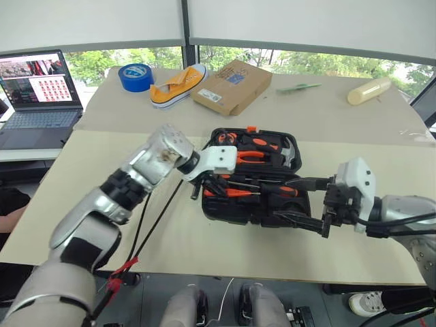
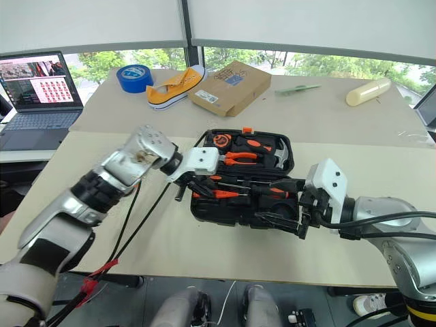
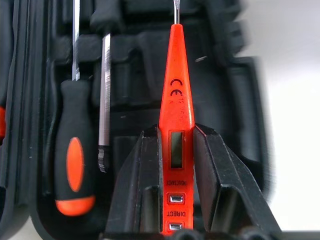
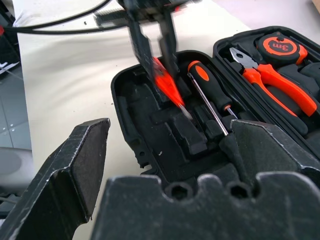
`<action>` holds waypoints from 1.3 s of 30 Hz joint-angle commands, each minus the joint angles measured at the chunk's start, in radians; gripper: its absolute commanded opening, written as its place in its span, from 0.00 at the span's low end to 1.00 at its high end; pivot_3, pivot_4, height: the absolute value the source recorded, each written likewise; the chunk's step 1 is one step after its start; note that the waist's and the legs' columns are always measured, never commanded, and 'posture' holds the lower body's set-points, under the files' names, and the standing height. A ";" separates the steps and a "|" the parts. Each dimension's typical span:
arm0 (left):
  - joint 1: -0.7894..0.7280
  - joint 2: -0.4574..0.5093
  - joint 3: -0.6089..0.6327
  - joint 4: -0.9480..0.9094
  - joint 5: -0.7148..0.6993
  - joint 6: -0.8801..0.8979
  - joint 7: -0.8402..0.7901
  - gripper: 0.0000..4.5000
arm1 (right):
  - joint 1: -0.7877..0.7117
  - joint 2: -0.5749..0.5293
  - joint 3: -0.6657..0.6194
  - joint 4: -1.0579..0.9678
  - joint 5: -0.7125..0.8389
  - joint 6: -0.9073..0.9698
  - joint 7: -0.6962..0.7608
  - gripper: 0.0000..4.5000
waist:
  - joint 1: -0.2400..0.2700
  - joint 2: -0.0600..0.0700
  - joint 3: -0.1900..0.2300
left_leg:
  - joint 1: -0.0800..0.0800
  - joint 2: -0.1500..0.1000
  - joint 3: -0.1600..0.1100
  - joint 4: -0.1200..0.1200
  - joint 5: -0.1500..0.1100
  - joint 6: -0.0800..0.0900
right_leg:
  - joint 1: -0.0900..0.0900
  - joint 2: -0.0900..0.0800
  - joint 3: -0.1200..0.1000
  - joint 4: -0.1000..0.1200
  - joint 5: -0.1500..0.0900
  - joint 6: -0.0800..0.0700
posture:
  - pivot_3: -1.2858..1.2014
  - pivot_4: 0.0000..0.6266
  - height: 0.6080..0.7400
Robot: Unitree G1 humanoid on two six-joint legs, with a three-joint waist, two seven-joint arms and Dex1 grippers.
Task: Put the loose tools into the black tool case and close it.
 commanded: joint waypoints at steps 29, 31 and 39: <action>0.025 0.016 0.256 -0.088 -0.045 0.157 -0.086 0.80 | 0.020 0.044 -0.067 -0.038 0.052 -0.005 -0.089 1.00 | 0.001 0.000 0.000 | -0.006 0.000 -0.004 0.010 -0.004 0.006 | 0.000 -0.002 0.000 0.001 0.002 0.001 | 0.52 0.24 0.93; 0.064 -0.011 0.292 -0.061 -0.063 0.143 -0.033 0.66 | 0.020 0.040 -0.065 -0.032 0.049 -0.005 -0.088 1.00 | 0.001 0.000 0.000 | -0.006 0.000 -0.004 0.010 -0.004 0.006 | 0.000 -0.002 0.000 0.001 0.002 0.002 | 0.52 0.24 0.93; 0.109 -0.162 0.335 0.062 -0.077 0.127 0.130 0.01 | 0.021 0.018 -0.053 0.008 0.013 -0.011 -0.083 1.00 | 0.002 0.000 0.000 | -0.007 0.000 -0.003 0.011 -0.004 0.007 | 0.000 -0.002 0.000 0.000 0.003 0.002 | 0.52 0.24 0.93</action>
